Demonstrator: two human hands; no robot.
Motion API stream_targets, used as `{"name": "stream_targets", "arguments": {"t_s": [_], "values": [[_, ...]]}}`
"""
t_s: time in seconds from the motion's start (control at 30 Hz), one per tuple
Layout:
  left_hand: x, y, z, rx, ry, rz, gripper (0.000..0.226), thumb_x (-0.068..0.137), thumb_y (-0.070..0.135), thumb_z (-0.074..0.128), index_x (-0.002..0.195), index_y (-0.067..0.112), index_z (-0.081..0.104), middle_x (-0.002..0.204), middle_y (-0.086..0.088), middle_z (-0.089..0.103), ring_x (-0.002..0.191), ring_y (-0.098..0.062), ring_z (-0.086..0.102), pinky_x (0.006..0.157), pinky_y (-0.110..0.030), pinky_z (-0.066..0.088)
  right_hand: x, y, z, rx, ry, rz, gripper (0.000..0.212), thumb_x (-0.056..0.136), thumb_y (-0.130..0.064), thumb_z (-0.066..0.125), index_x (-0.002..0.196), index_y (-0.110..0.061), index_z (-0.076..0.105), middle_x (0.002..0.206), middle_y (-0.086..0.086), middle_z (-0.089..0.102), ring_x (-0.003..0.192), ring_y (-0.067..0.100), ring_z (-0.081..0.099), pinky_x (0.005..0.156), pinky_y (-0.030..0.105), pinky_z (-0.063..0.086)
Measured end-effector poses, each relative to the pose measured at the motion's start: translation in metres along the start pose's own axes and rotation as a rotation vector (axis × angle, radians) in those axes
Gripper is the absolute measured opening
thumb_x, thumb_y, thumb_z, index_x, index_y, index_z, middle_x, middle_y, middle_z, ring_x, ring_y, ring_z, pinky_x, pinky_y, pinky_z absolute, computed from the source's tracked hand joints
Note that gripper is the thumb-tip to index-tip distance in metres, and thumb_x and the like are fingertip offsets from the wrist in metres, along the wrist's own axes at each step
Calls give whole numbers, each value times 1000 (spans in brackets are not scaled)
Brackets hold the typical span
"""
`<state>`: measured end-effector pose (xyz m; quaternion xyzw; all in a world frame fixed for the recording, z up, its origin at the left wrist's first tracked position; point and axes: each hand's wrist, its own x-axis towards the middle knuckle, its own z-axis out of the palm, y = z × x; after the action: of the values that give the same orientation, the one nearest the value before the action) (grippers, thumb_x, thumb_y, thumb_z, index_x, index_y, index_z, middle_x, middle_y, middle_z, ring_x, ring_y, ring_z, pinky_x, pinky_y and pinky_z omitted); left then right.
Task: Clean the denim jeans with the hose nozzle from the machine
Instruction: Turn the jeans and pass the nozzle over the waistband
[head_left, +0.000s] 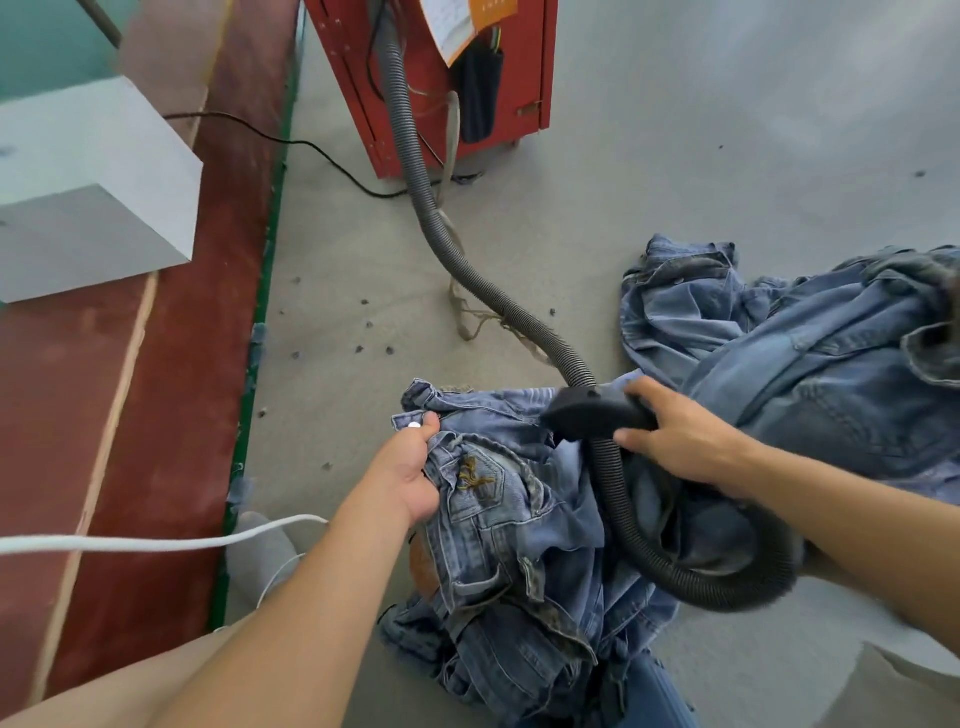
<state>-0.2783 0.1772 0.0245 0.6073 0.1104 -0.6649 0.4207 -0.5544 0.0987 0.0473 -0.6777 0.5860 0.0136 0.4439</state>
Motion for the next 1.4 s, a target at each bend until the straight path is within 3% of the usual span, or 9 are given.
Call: {"name": "stream_targets", "arguments": {"t_s": [0.1, 0.4, 0.57, 0.7, 0.83, 1.03, 1.17, 1.27, 1.4], "values": [[-1, 0, 4, 22, -20, 4, 44, 110, 35, 44, 130, 0, 64, 124, -28, 69, 104, -40, 68, 81, -54, 53, 1, -1, 22, 13, -32, -3, 29, 98, -31, 69, 119, -36, 51, 102, -1, 68, 94, 20, 66, 88, 41, 54], [-3, 2, 0, 46, -80, 7, 49, 110, 37, 44, 139, 2, 59, 132, -25, 66, 124, -41, 62, 92, -53, 52, 14, -9, -1, 120, 56, -71, 26, 96, -30, 72, 116, -33, 55, 100, 2, 67, 89, 19, 66, 81, 38, 55], [-2, -2, -8, 149, -140, 38, 43, 109, 35, 46, 133, 3, 63, 124, -25, 70, 115, -41, 69, 92, -51, 56, 11, -17, 17, 112, -43, -84, 24, 97, -28, 71, 115, -33, 55, 96, 1, 67, 81, 10, 64, 68, 26, 49], [-10, -4, -12, 162, -200, 91, 33, 106, 23, 52, 131, 4, 63, 116, -21, 74, 99, -36, 76, 71, -44, 64, 10, -48, -17, 193, 92, -214, 26, 97, -31, 73, 115, -39, 57, 87, -5, 68, 61, -5, 62, 55, 15, 45], [-25, -8, -13, 149, -360, 125, 35, 92, 11, 62, 125, 0, 67, 120, -25, 72, 106, -40, 73, 79, -47, 62, -4, -58, -57, 147, 212, -260, 28, 98, -32, 71, 121, -35, 54, 78, -2, 66, 48, -3, 59, 43, 12, 40], [-30, -35, 20, 30, -519, -65, 88, 91, 81, 44, 136, 8, 67, 142, -21, 61, 130, -38, 61, 108, -51, 49, -43, -56, -72, -390, 139, -293, 34, 96, -57, 60, 122, -43, 44, 80, -14, 62, 68, -8, 62, 48, 15, 40], [-26, -44, 43, 188, -340, 108, 31, 96, 39, 69, 110, 14, 80, 119, -14, 75, 106, -28, 74, 89, -41, 61, -72, -55, -77, -407, 80, -254, 28, 88, -70, 50, 103, -50, 39, 70, -9, 63, 60, -8, 63, 43, 18, 44], [-19, -42, 49, 290, -369, 401, 35, 94, 13, 74, 128, 5, 67, 127, -17, 71, 123, -35, 65, 109, -52, 50, -85, -59, -90, -361, 165, -215, 36, 79, -81, 43, 100, -52, 39, 62, -11, 67, 49, -3, 62, 43, 26, 41], [-25, -39, 55, 490, -418, 583, 47, 85, -2, 79, 129, 6, 65, 127, -11, 72, 123, -27, 66, 109, -45, 50, -96, -66, -99, -340, 136, -213, 27, 81, -74, 49, 98, -55, 39, 62, -29, 64, 41, 3, 60, 43, 28, 44]]}}
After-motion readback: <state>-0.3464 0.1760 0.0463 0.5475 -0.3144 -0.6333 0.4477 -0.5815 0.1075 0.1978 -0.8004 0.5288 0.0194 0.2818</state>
